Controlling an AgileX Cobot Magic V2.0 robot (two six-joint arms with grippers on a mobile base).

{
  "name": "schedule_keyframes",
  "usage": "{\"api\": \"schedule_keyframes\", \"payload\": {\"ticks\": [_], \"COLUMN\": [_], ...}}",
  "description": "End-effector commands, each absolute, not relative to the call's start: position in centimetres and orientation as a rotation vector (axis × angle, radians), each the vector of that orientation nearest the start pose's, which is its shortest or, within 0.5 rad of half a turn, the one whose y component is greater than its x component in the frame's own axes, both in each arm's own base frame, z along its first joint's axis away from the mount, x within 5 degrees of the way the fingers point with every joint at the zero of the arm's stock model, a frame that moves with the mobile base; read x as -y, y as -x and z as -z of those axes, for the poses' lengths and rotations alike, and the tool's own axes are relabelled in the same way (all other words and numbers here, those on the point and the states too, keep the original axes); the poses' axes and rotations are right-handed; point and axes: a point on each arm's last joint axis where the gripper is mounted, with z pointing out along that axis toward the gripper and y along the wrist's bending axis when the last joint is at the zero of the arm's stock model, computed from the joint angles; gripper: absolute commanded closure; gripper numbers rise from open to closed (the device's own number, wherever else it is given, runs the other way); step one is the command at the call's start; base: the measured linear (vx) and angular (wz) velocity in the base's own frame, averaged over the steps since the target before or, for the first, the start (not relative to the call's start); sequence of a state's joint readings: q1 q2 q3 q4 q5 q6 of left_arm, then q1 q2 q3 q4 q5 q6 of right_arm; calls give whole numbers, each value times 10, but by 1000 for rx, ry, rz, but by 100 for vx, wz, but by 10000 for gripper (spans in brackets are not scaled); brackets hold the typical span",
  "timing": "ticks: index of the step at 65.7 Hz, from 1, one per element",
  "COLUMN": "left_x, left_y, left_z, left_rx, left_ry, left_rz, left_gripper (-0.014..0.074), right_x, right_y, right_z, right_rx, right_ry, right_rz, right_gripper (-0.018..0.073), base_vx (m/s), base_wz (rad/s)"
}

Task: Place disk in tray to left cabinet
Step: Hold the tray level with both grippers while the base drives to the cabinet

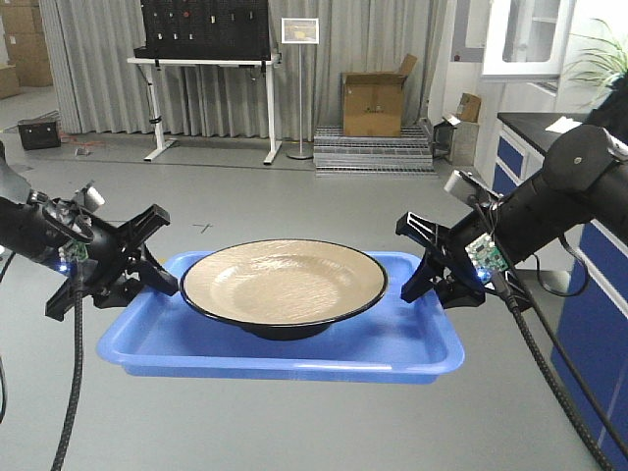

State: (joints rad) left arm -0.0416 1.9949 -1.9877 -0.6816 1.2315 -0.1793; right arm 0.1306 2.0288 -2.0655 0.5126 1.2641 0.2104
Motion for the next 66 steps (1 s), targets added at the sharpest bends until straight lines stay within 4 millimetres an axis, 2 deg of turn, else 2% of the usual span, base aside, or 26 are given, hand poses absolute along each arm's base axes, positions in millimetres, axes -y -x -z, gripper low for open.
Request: {"api": "schedule_keyframes", "payload": {"ticks": [1, 66], "left_x": [99, 99], "left_y": [-408, -408], "left_z": [-396, -396], "left_rx": [-2477, -2476], "left_ry": [232, 233], "left_rz": [1316, 1315], "left_gripper": [597, 597], "right_x": [-124, -124], "right_y": [-412, -412], "right_z": [-393, -393], "right_rx": [-2506, -2507], "right_ry": [-112, -111], "right_rz": [-1098, -1097], "right_gripper": [564, 564], "base_vx": [61, 66], "base_wz": [4, -2]}}
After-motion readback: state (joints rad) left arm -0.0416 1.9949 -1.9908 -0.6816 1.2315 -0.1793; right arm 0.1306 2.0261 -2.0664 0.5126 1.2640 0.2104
